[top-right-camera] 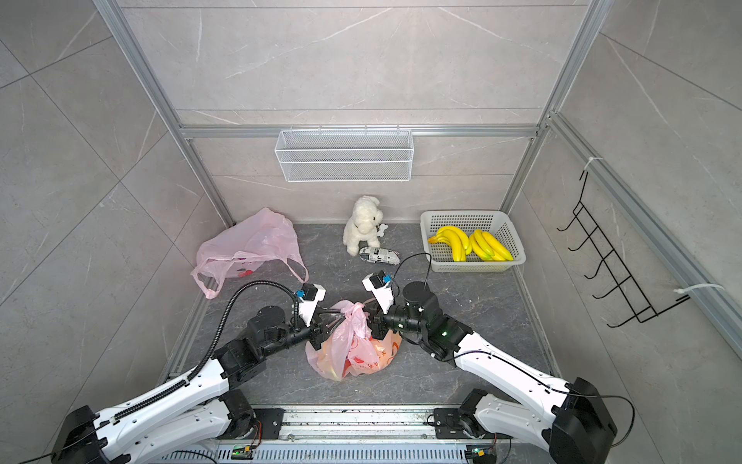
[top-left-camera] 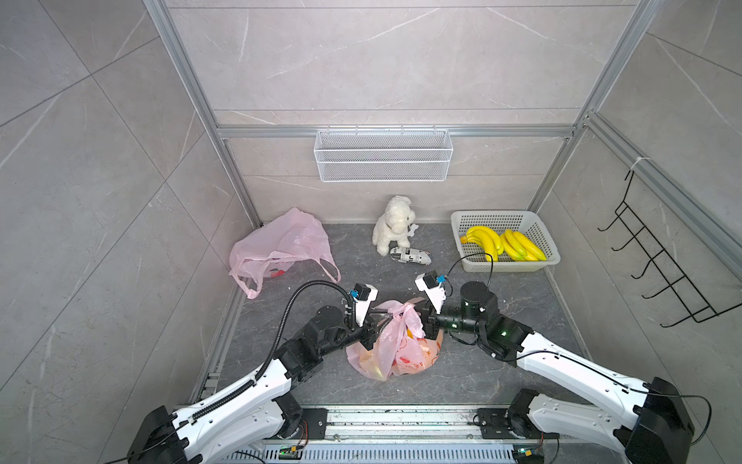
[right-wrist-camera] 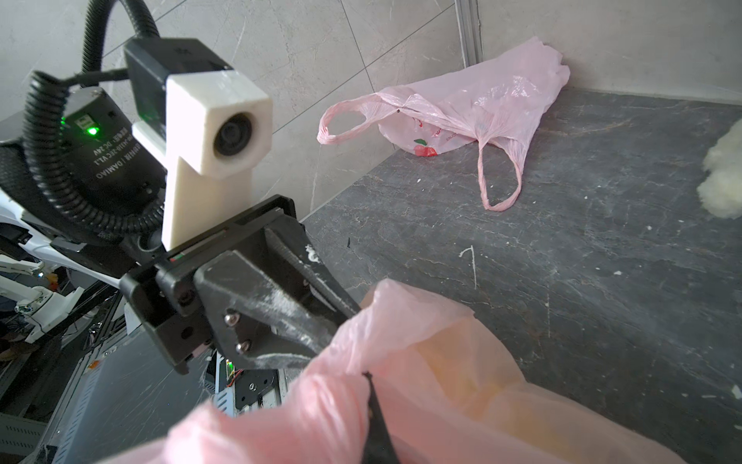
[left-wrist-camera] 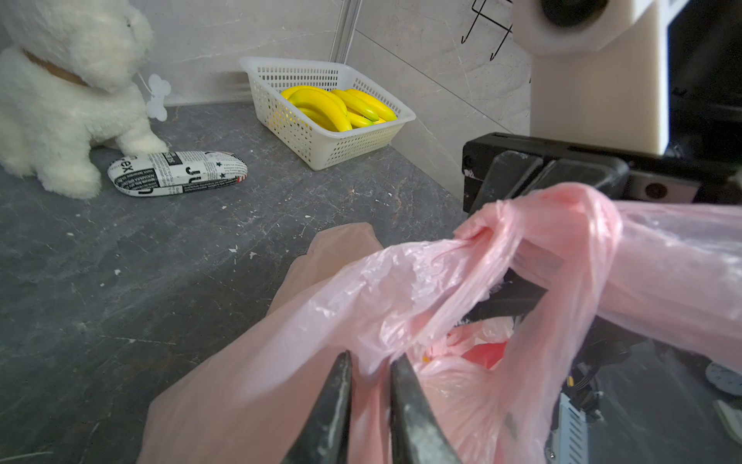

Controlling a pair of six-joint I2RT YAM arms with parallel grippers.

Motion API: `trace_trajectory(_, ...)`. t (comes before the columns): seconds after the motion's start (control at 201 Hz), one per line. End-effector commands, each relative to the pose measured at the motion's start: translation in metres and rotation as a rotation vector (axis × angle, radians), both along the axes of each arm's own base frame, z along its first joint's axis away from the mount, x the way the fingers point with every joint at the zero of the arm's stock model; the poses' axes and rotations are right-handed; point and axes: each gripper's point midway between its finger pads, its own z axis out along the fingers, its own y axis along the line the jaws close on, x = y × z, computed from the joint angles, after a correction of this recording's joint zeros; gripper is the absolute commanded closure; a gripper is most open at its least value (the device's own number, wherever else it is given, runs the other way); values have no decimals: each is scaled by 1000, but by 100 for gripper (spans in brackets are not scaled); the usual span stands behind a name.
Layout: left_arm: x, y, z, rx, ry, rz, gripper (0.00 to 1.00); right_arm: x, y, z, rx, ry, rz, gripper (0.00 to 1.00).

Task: Place the banana into a plastic bag & tie a knot
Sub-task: Cross the plastic bag at the center of the board.

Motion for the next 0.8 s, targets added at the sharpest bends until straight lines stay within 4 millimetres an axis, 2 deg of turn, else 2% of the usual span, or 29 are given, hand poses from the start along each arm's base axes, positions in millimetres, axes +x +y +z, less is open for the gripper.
trace_trajectory(0.0,5,3,19,-27,-49,33,84,-3,1,13,46,-45,20,100)
trace_trajectory(0.119,-11,0,27,-67,-71,-49,84,7,-5,9,25,-51,-52,100)
trace_trajectory(0.214,-24,-9,25,-64,-52,-140,92,13,-10,11,31,-60,-98,100)
trace_trajectory(0.304,-32,-14,25,-75,-27,-199,96,17,-11,14,49,-58,-129,100)
trace_trajectory(0.373,-33,-13,24,-77,-26,-193,98,16,-10,19,77,-52,-124,100)
trace_trajectory(0.478,-22,-2,23,-65,-32,-96,100,9,-3,27,106,-52,-62,100)
trace_trajectory(0.607,-13,16,31,-50,-69,5,100,-1,1,19,67,-57,10,100)
trace_trajectory(0.697,-13,18,32,-33,-77,9,100,-10,1,17,61,-53,54,100)
trace_trajectory(0.796,-11,16,25,-5,-57,6,100,-15,2,25,93,-53,79,100)
